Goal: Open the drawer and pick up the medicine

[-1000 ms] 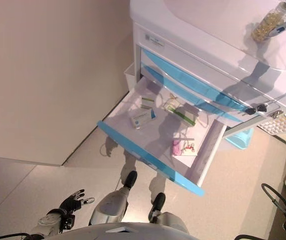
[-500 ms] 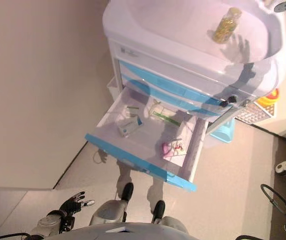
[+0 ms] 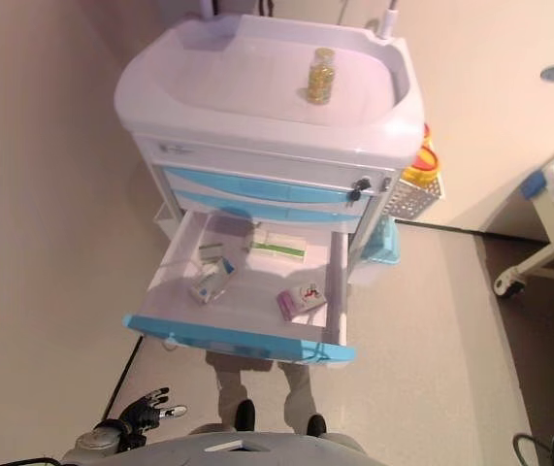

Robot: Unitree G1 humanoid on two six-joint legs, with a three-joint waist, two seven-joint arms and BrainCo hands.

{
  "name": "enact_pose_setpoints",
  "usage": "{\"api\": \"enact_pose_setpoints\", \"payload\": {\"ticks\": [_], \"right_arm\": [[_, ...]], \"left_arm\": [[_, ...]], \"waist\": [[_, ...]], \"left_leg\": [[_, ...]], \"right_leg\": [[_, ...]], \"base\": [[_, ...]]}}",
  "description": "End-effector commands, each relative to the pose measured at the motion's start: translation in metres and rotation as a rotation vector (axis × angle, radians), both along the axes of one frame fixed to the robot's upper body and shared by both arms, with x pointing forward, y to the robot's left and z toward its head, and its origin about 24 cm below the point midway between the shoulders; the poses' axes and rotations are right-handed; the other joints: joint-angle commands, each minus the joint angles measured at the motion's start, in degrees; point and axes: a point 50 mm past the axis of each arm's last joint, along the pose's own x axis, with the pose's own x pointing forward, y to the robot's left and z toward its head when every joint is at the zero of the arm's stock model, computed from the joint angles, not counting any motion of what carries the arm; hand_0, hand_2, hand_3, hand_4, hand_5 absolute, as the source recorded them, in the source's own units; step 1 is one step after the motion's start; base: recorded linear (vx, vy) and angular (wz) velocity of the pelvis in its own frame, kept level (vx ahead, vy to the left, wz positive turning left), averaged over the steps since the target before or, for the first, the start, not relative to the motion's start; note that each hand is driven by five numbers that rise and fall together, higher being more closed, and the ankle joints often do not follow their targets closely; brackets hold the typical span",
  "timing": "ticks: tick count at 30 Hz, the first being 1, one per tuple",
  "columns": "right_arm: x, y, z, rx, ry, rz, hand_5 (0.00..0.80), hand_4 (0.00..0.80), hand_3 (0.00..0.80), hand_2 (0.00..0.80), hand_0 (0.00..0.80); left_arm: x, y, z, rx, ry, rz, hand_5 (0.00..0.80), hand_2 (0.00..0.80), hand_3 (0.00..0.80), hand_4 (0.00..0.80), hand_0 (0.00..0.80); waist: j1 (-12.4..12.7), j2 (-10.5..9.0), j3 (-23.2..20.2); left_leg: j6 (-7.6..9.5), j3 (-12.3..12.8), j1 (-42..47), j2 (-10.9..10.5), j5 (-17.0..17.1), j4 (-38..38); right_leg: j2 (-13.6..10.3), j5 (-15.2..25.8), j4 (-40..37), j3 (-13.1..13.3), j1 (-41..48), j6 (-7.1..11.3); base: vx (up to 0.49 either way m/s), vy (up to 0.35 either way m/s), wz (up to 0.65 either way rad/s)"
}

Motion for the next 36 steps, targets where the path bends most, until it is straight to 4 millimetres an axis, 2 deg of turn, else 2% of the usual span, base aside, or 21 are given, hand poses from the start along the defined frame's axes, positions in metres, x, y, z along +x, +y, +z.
{"api": "enact_pose_setpoints", "payload": {"ticks": [1, 6, 10, 12, 17, 21, 24, 27, 29, 32, 34, 36], "right_arm": [[-0.003, 0.002, 0.003, 0.102, -0.132, 0.016, 0.000, 0.000, 0.000, 0.000, 0.000], [-0.001, 0.012, -0.089, 0.262, 0.029, 0.029, 0.000, 0.000, 0.000, 0.000, 0.000], [-0.014, 0.031, -0.163, 0.387, 0.117, 0.022, 0.000, 0.000, 0.000, 0.000, 0.000], [-0.021, 0.040, -0.191, 0.432, 0.150, 0.013, 0.000, 0.000, 0.000, 0.000, 0.000], [-0.038, 0.062, -0.239, 0.532, 0.149, -0.048, 0.000, 0.000, 0.000, 0.000, 0.000], [-0.057, 0.071, -0.276, 0.640, 0.174, -0.150, 0.000, 0.000, 0.000, 0.000, 0.000], [-0.075, 0.081, -0.308, 0.655, 0.262, -0.239, 0.000, 0.000, 0.000, 0.000, 0.000], [-0.089, 0.096, -0.332, 0.602, 0.398, -0.237, 0.000, 0.000, 0.000, 0.000, 0.000], [-0.099, 0.103, -0.346, 0.555, 0.512, -0.202, 0.000, 0.000, 0.000, 0.000, 0.000], [-0.106, 0.110, -0.356, 0.474, 0.632, -0.116, 0.000, 0.000, 0.000, 0.000, 0.000], [-0.110, 0.119, -0.362, 0.366, 0.727, -0.026, 0.000, 0.000, 0.000, 0.000, 0.000], [-0.109, 0.124, -0.361, 0.321, 0.745, 0.027, 0.000, 0.000, 0.000, 0.000, 0.000]], "left_arm": [[0.004, -0.005, -0.003, 0.016, 0.046, -0.094, 0.000, 0.000, 0.000, 0.000, 0.000], [0.014, -0.017, -0.004, -0.002, 0.020, -0.125, 0.000, 0.000, 0.000, 0.000, 0.000], [0.019, -0.029, -0.004, -0.029, -0.025, -0.131, 0.000, 0.000, 0.000, 0.000, 0.000], [0.028, -0.036, -0.002, -0.041, -0.068, -0.133, 0.000, 0.000, 0.000, 0.000, 0.000], [0.057, -0.049, 0.009, -0.054, -0.211, -0.118, 0.000, 0.000, 0.000, 0.000, 0.000], [0.071, -0.054, 0.016, -0.059, -0.293, -0.093, 0.000, 0.000, 0.000, 0.000, 0.000], [0.082, -0.059, 0.024, -0.040, -0.354, -0.119, 0.000, 0.000, 0.000, 0.000, 0.000], [0.090, -0.062, 0.031, -0.010, -0.397, -0.182, 0.000, 0.000, 0.000, 0.000, 0.000], [0.096, -0.064, 0.037, 0.027, -0.432, -0.250, 0.000, 0.000, 0.000, 0.000, 0.000], [0.112, -0.065, 0.053, 0.054, -0.508, -0.317, 0.000, 0.000, 0.000, 0.000, 0.000], [0.123, -0.065, 0.065, 0.117, -0.555, -0.398, 0.000, 0.000, 0.000, 0.000, 0.000], [0.135, -0.062, 0.078, 0.161, -0.591, -0.454, 0.000, 0.000, 0.000, 0.000, 0.000]], "waist": [[1.06, -0.68, -0.31], [0.00, 0.68, 1.03], [-0.69, 1.53, 2.84], [-1.02, 2.16, 4.52], [-1.97, 3.47, 10.54], [-2.44, 3.98, 14.72], [-2.49, 4.39, 17.65], [-2.49, 4.89, 19.58], [-2.65, 5.09, 20.51], [-3.22, 5.51, 21.53], [-3.74, 5.77, 21.78], [-4.24, 5.81, 21.94]], "left_leg": [[-1.06, -2.89, 2.57, -0.49, -9.06, 1.91], [-0.80, -2.82, 2.88, -0.34, -9.67, 2.82], [-0.62, -2.58, 2.08, -0.06, -10.35, 4.87], [-0.57, -2.49, 0.32, 0.07, -10.49, 6.49], [-0.27, -1.79, -5.66, -0.02, -10.07, 10.70], [0.09, -0.91, -10.27, -0.32, -9.97, 14.49], [0.50, -0.57, -15.03, -0.59, -9.72, 18.09], [1.01, -0.39, -18.95, -0.87, -9.73, 21.01], [1.25, -0.13, -20.72, -1.01, -10.18, 22.89], [1.69, 0.28, -23.15, -1.25, -10.46, 24.83], [1.81, 0.77, -24.06, -1.26, -10.46, 25.43], [1.82, 1.26, -24.70, -1.12, -10.61, 26.10]], "right_leg": [[-0.84, -0.84, 5.57, -1.58, -2.15, 2.51], [-1.44, -2.13, 7.64, -2.12, -2.26, 2.12], [-1.45, -3.39, 9.98, -2.53, -3.12, 1.44], [-1.30, -4.01, 11.65, -2.84, -4.82, 0.90], [-0.71, -4.59, 14.90, -2.94, -9.65, -0.36], [-0.34, -5.15, 17.88, -2.85, -13.06, -1.26], [-0.19, -5.62, 21.67, -2.76, -17.26, -1.93], [-0.20, -6.07, 25.24, -2.72, -21.31, -2.41], [-0.31, -6.64, 27.34, -2.52, -23.21, -2.54], [-0.32, -7.02, 29.85, -2.03, -26.17, -2.65], [-0.20, -7.15, 30.89, -1.71, -27.51, -2.58], [-0.14, -7.15, 31.53, -1.26, -28.49, -2.45]], "base": [[-0.023, -0.036, -0.04], [0.015, -0.017, -0.03], [0.035, -0.016, 0.01], [-0.060, 0.004, 0.03], [-0.187, 0.025, 0.02], [-0.127, 0.041, 0.01], [-0.131, 0.067, -0.01], [-0.097, 0.081, 0.02], [-0.045, 0.087, 0.00], [-0.038, 0.102, -0.07], [-0.003, 0.098, -0.12], [0.022, 0.081, -0.08]]}}
